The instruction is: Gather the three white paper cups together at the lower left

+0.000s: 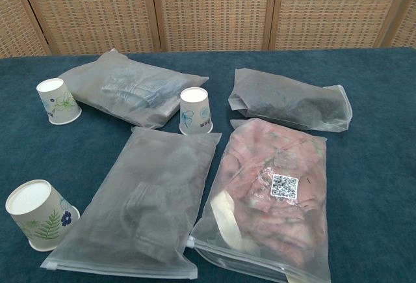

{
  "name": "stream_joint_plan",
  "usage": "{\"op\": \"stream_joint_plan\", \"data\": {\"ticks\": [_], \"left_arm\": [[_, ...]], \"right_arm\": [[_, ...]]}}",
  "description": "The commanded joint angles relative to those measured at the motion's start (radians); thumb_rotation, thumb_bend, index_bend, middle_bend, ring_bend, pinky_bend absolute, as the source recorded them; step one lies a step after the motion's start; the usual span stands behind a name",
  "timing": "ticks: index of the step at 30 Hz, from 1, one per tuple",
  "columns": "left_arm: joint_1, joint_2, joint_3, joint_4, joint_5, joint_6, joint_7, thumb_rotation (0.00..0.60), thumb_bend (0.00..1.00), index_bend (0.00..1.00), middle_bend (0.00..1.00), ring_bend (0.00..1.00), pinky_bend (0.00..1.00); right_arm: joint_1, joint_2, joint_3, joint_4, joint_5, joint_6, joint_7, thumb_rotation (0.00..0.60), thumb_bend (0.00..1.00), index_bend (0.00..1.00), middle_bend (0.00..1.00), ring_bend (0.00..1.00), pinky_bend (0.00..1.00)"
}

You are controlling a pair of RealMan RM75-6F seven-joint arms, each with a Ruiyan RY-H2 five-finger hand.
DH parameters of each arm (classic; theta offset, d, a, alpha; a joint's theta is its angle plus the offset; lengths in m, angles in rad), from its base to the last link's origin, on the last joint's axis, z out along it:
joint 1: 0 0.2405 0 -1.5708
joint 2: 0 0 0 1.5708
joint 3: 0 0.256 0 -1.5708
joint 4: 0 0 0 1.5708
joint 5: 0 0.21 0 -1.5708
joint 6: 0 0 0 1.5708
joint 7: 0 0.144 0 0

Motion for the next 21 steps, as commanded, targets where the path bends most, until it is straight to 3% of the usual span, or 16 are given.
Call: {"op": "stream_joint_plan", "data": {"ticks": [1,21], "left_arm": [[-0.001,0.0,-0.001,0.001,-0.003,-0.001,-0.002,0.6,0.14,0.0,0.0,0.0,0.0],[-0.006,0.004,0.002,0.0,0.003,-0.004,-0.019,0.6,0.14,0.0,0.0,0.0,0.0]], "right_arm": [[0.0,0.0,0.0,0.0,0.0,0.001,0.0,0.6,0.09,0.0,0.0,0.0,0.0],[-0.001,0.001,0.001,-0.002,-0.001,0.002,0.004,0.6,0.09,0.0,0.0,0.0,0.0]]}}
